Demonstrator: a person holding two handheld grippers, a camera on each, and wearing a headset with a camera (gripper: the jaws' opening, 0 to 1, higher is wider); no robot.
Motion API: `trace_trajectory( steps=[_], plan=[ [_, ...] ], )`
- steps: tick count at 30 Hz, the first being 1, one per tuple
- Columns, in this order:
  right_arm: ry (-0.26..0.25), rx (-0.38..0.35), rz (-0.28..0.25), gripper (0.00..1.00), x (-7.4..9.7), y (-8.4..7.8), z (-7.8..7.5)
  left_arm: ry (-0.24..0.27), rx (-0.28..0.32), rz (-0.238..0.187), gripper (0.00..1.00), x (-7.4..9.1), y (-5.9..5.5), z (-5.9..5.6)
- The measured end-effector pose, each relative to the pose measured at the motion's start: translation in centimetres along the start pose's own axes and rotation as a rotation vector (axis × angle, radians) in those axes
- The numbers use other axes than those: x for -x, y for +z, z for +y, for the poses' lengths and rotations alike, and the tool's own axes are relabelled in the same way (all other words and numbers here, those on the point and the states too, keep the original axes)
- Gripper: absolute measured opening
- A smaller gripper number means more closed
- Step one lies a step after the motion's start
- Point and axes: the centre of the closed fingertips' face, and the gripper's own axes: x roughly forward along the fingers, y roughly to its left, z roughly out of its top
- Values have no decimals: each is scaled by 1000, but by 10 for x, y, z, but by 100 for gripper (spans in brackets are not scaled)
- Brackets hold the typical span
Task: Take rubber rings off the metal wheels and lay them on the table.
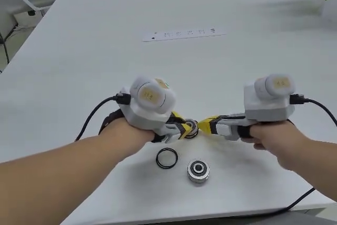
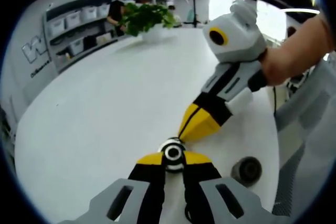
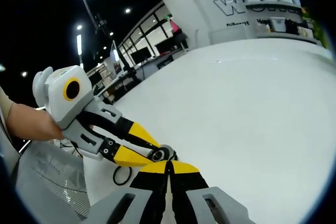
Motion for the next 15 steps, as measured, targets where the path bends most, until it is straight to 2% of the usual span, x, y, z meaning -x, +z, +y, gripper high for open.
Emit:
trace_trajectory(
  steps=[5,15],
  plan=[
    [-3,17,10,0,0,0,0,-4,-2,-1,13,0,0,0],
    [9,5,7,0,0,2,4,0,-4,1,13,0,-1,-1]
  ],
)
